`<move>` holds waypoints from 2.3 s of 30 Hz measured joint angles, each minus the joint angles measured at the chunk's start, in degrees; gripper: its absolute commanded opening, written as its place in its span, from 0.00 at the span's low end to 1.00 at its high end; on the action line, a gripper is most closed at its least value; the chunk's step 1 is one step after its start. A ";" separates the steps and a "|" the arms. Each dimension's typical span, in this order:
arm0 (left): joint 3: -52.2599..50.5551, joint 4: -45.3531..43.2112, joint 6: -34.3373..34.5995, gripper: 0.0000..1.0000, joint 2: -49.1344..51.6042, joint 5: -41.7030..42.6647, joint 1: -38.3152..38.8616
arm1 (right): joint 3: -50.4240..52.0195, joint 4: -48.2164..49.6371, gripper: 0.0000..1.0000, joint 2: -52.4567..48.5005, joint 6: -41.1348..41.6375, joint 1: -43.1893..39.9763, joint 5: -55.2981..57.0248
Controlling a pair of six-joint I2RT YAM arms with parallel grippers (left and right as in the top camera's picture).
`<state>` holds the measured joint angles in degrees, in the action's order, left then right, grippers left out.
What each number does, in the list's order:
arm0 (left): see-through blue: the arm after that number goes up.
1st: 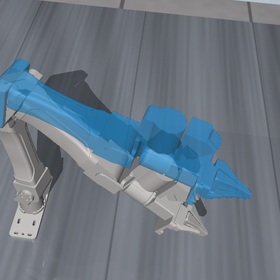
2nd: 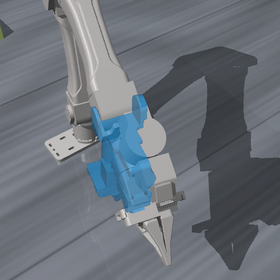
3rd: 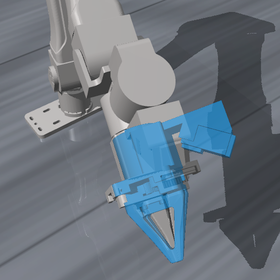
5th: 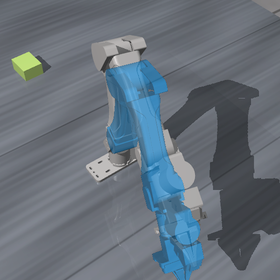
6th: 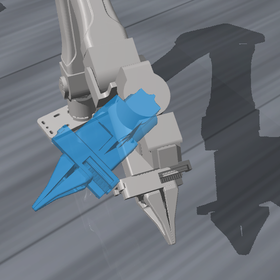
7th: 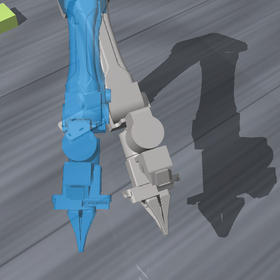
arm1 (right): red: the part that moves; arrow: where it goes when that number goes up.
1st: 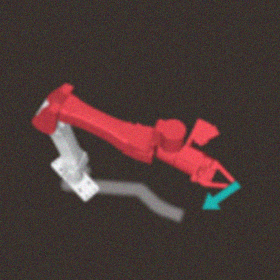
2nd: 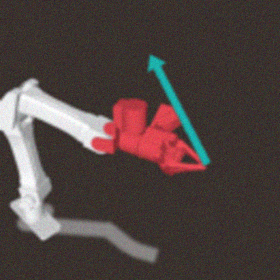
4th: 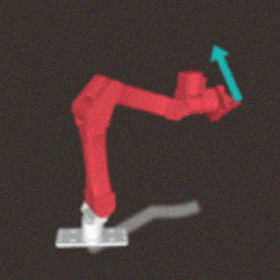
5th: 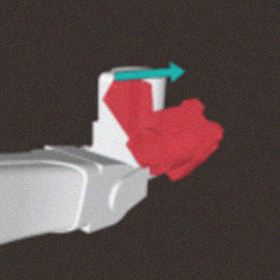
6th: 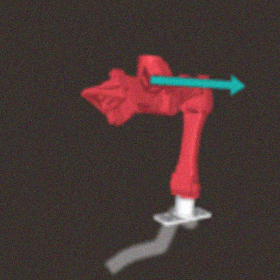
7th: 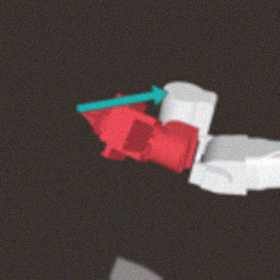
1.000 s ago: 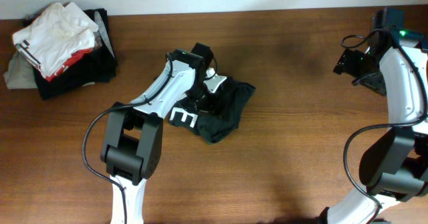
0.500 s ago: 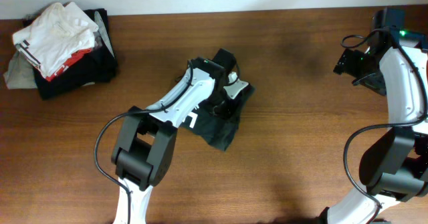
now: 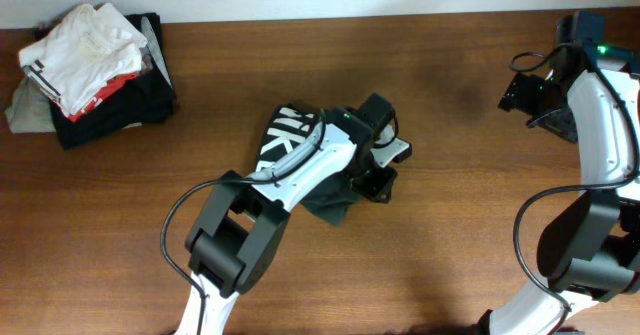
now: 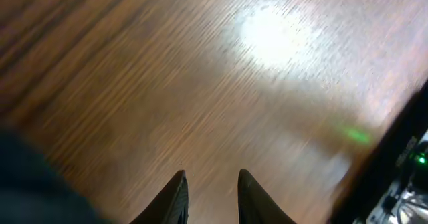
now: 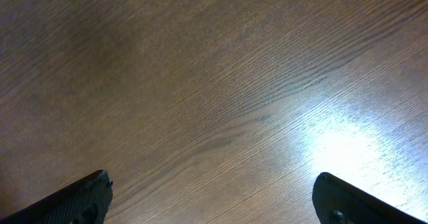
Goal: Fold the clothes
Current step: 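Grasp the folded NIKE shirt bundle with the left gripper, then carry the bundle to the clothes stack at upper left and place it on top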
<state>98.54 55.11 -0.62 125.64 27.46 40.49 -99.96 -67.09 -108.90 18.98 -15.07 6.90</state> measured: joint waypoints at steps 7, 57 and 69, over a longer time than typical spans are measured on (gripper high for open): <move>15.87 11.30 -4.61 0.99 -3.13 -0.13 -15.34 | 0.00 0.00 0.98 0.00 0.00 0.00 0.00; 40.13 18.88 -11.74 0.01 21.07 -23.15 -34.25 | 0.00 0.00 0.99 0.00 0.02 0.00 0.00; 48.63 7.23 -11.72 0.01 21.62 -27.52 -45.29 | 0.00 0.00 0.99 0.00 -0.07 0.00 0.00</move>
<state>147.17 62.35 -12.34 147.26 -0.05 -4.80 -99.96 -67.09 -108.90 18.92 -15.07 6.90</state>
